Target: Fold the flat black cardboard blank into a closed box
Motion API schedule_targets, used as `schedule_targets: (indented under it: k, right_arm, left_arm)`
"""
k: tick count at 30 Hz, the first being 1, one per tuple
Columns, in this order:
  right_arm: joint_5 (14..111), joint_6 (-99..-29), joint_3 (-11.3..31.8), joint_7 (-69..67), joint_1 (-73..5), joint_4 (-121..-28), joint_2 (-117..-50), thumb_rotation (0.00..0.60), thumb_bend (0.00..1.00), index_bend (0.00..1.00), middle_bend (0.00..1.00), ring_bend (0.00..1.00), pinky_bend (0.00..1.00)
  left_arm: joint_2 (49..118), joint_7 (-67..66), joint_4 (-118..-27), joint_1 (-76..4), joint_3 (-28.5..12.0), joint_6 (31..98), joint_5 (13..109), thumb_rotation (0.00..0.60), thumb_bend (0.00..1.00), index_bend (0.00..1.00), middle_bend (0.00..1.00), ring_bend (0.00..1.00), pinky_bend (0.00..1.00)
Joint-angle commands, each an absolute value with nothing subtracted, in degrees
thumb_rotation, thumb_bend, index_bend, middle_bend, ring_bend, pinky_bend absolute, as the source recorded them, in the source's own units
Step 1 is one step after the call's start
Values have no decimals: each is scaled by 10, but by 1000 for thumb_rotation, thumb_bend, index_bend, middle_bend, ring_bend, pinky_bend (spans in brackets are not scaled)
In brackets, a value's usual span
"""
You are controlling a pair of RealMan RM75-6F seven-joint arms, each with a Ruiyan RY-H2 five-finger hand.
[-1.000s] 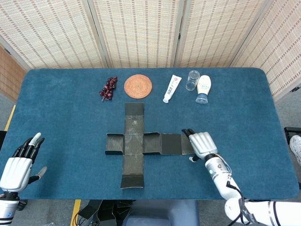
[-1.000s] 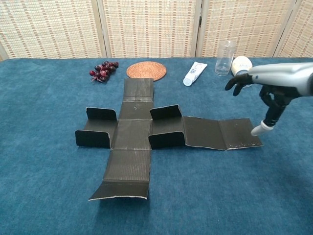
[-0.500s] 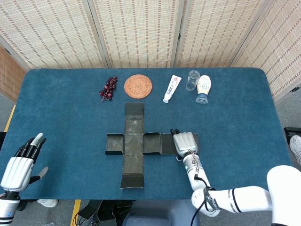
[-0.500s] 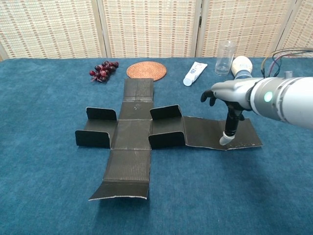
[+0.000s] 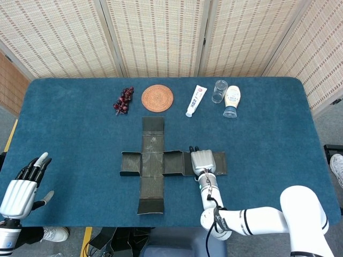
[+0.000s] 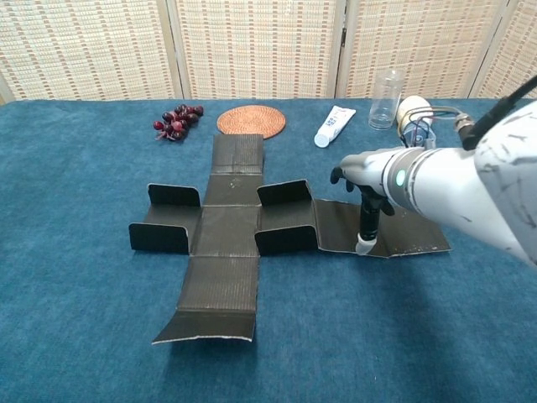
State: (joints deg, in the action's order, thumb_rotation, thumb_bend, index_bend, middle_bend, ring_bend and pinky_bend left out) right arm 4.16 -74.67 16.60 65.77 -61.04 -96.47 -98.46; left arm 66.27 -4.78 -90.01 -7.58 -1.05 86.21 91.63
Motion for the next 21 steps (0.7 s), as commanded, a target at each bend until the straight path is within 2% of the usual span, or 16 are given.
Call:
schedule_targets:
  k: [1,21]
  right_arm:
    - [30,-753,169,671,-620,-950,-997,600,0,55,124,751,934]
    - [-5,-772,185,734,-650,-882,-1055,600,0,55,121,751,934]
  left_arm:
    - [664,-46,-898,-76,-10,861,915,600,199,31,16,66,200]
    - [667,-20,-874,-79,-9,857,915,600,199,31,14,65,200]
